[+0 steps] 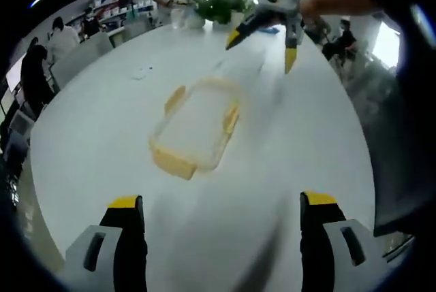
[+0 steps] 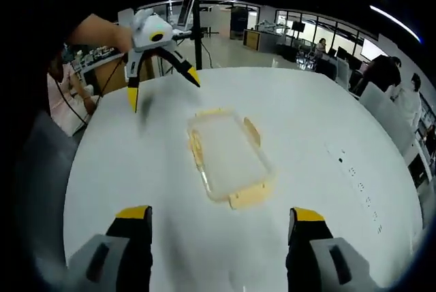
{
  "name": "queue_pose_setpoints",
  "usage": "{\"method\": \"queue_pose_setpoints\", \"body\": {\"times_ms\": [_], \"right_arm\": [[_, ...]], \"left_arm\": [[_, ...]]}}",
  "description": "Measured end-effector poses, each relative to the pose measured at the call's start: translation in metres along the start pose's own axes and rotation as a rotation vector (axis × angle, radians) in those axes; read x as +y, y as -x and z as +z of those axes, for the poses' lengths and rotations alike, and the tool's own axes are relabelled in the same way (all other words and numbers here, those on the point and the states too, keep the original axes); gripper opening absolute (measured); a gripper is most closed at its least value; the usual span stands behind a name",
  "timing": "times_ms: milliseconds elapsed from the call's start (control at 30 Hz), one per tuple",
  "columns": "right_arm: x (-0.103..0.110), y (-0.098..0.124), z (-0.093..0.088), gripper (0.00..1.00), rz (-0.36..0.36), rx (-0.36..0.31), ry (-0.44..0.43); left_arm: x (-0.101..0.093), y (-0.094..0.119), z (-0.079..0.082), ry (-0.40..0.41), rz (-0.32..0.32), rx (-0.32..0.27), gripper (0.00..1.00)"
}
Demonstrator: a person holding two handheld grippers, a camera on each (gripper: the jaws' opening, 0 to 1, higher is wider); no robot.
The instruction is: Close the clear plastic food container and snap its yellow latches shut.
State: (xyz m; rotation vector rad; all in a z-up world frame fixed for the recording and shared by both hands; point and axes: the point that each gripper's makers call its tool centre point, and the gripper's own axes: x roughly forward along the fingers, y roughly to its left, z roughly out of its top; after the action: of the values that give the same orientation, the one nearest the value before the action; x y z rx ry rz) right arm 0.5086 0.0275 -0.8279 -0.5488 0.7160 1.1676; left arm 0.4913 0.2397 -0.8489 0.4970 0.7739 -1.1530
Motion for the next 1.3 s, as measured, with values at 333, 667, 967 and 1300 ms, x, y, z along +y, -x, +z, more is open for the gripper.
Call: {"method": "queue_pose_setpoints", "body": {"times_ms": [333, 667, 967, 1300], "right_arm": [[-0.024, -0.015, -0.005, 0.72, 0.07, 0.077, 0.081], [-0.025, -0.03, -0.004, 0.63, 0.134, 0.133, 0.193], [-0.031, -0.058, -0.017, 0.53, 0.173, 0.228, 0.305], [-0.027, -0.068, -0.017, 0.37, 0.227, 0.238, 0.295]], "left_arm": [[0.023, -0.014, 0.01, -0.038, -0.068, -0.013, 0.85], [0.031, -0.028, 0.018, -0.152, -0.127, 0.032, 0.83], [0.039, -0.046, 0.013, -0.251, -0.131, 0.112, 0.64], [0.039, -0.055, 0.015, -0.285, -0.16, 0.116, 0.45]]}}
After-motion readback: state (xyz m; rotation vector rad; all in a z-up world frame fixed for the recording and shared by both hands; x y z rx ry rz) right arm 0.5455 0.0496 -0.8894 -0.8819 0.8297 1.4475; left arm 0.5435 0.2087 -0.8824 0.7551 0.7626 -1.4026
